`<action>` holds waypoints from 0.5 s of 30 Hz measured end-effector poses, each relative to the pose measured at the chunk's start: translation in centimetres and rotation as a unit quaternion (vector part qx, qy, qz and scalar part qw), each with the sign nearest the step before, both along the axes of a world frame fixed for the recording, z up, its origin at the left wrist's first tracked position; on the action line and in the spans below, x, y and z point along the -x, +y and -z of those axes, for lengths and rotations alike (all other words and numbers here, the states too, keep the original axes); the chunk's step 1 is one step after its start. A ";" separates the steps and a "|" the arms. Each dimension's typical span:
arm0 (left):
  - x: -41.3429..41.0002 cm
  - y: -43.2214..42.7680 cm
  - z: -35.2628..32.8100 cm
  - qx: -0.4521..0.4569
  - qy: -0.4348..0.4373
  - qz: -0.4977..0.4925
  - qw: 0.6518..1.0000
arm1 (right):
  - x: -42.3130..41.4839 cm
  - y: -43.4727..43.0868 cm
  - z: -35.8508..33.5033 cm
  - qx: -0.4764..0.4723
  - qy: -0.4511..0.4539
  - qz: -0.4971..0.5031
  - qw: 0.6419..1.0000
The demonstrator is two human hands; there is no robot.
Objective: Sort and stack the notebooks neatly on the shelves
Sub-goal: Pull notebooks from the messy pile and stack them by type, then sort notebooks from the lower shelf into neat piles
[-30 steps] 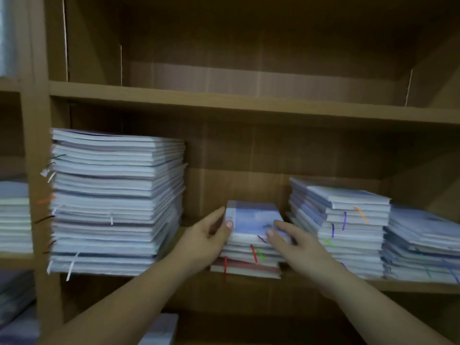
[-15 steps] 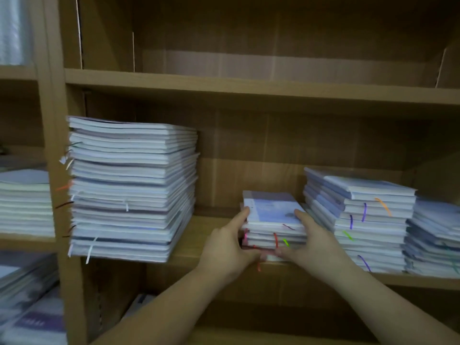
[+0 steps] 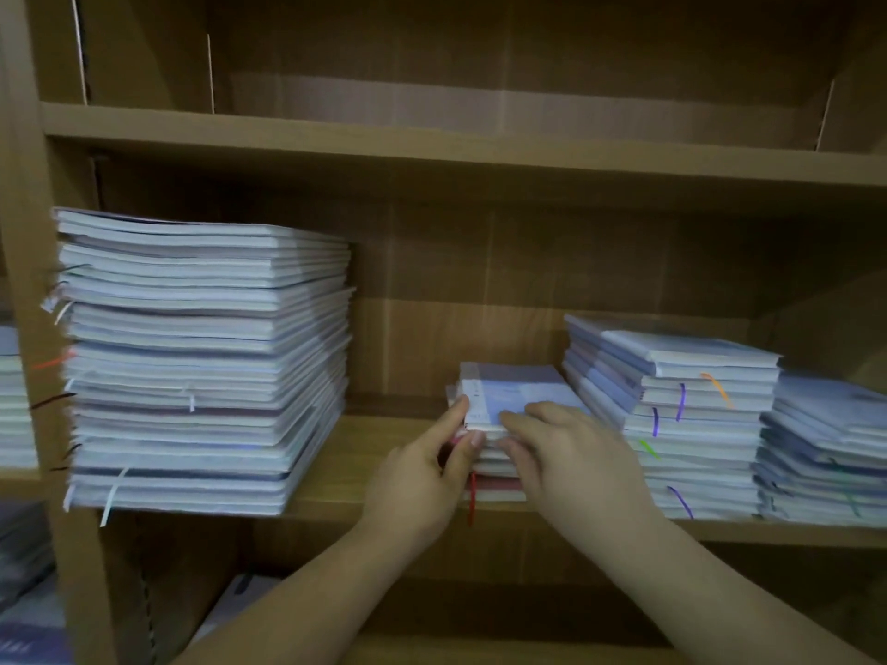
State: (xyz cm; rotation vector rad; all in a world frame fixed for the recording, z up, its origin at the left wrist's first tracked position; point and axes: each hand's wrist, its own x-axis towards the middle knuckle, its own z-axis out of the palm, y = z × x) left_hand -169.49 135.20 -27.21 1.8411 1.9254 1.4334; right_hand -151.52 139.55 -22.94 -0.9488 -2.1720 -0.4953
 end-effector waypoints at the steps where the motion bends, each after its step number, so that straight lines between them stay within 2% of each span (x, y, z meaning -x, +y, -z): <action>1: -0.3 0.0 -0.2 0.010 0.015 -0.014 1.000 | -0.2 0.7 -0.2 0.030 0.017 -0.012 0.999; 5: -0.3 -0.7 -0.2 0.026 0.016 -0.016 0.999 | -0.8 1.7 -0.7 0.110 0.080 -0.031 0.990; 9: 0.3 -2.5 0.1 0.070 -0.075 0.061 0.993 | -0.5 0.5 -1.6 0.151 0.019 0.009 0.988; 11: 0.8 -3.7 -0.1 0.083 -0.093 0.066 0.990 | 0.0 -0.6 -2.9 0.174 -0.016 0.038 0.984; 13: 2.0 -5.6 -1.1 0.053 -0.078 0.035 0.995 | 1.3 -2.0 -3.8 0.187 -0.019 0.032 0.982; 15: 3.8 -7.9 -2.8 -0.001 -0.053 -0.005 0.999 | 3.6 -3.4 -4.3 0.231 0.054 -0.042 0.970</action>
